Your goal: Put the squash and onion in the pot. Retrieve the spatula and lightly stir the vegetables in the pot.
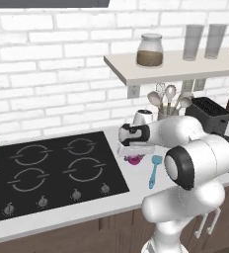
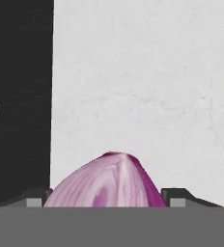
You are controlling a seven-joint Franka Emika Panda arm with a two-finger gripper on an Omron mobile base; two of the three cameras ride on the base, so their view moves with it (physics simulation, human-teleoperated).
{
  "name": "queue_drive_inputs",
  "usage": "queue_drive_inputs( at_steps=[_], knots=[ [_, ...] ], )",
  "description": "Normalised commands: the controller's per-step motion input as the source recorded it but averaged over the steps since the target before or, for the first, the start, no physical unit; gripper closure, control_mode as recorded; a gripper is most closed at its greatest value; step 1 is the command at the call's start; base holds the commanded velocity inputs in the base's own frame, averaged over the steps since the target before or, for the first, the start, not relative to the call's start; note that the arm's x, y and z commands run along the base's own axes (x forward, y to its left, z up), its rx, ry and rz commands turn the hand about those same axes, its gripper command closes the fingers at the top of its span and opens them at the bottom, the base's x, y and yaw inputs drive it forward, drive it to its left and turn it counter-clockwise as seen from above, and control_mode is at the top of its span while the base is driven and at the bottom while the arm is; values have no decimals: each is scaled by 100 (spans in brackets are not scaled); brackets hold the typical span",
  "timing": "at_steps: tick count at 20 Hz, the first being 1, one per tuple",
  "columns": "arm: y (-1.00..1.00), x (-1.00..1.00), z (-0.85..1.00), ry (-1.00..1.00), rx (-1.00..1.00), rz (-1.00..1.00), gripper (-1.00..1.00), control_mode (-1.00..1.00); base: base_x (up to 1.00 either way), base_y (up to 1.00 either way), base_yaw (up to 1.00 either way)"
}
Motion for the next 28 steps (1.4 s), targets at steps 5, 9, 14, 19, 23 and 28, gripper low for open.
queue_drive_inputs(
  at_steps=[5,9,14,19,23,28],
  knots=[
    [-12,-66,94,-1,11,3,100,-100,0,0,0],
    [-11,-71,72,-10,6,4,100,-100,0,0,0],
    [-13,-73,72,-6,4,2,100,-100,0,0,0],
    [-12,-65,83,-11,3,1,100,-100,0,0,0],
    [-10,-37,94,-12,6,0,100,-100,0,0,0],
    [-16,-35,89,-3,4,0,100,-100,0,0,0]
  ],
)
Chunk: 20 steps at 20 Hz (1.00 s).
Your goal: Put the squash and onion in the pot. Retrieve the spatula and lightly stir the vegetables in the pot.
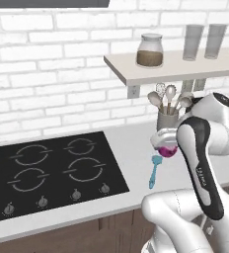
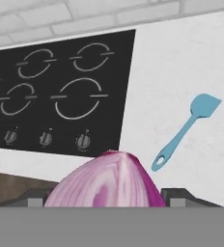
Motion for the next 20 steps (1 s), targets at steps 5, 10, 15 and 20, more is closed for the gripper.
queue_drive_inputs(
  at_steps=[5,10,15,20],
  knots=[
    [-8,-5,34,9,1,0,100,-100,0,0,0],
    [0,0,0,2,0,0,100,-100,0,0,0],
    [0,0,0,0,0,0,100,-100,0,0,0],
    [9,0,0,0,0,0,100,100,0,55,0]
  ],
)
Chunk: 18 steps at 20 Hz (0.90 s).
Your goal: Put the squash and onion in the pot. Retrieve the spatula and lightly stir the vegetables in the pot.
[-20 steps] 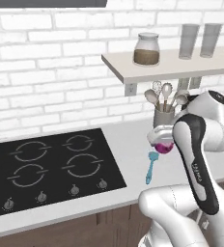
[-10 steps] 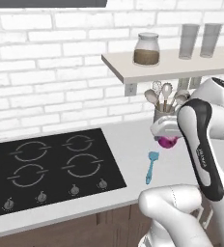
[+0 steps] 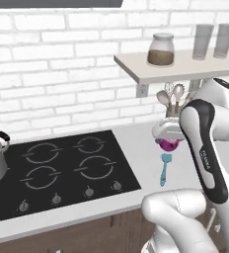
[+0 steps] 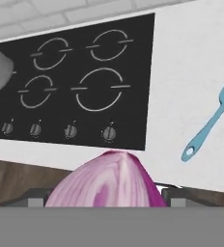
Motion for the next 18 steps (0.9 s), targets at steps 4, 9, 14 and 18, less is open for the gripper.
queue_drive_inputs(
  at_steps=[4,9,14,18],
  knots=[
    [0,0,0,0,0,0,100,100,0,100,-1],
    [0,0,0,0,0,0,100,100,0,100,-8],
    [0,0,0,0,0,0,100,100,12,100,-13],
    [0,0,0,0,0,0,100,100,14,100,-11]
  ],
)
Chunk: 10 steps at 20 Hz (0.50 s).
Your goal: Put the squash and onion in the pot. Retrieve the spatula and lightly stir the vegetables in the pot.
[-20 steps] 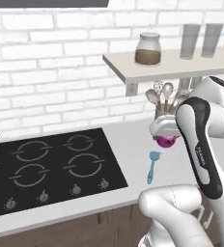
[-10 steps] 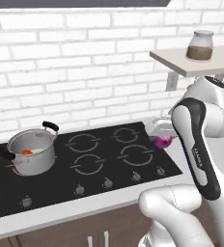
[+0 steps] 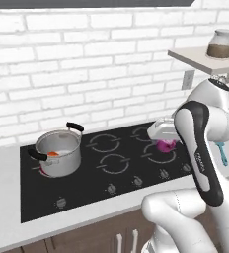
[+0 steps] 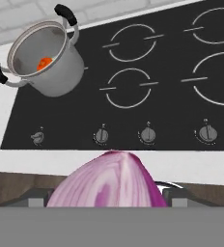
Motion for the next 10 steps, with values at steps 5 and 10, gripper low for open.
queue_drive_inputs(
  at_steps=[5,10],
  knots=[
    [0,0,0,0,0,0,100,100,1,100,-8],
    [0,0,0,0,0,0,100,100,-5,100,-1]
  ],
)
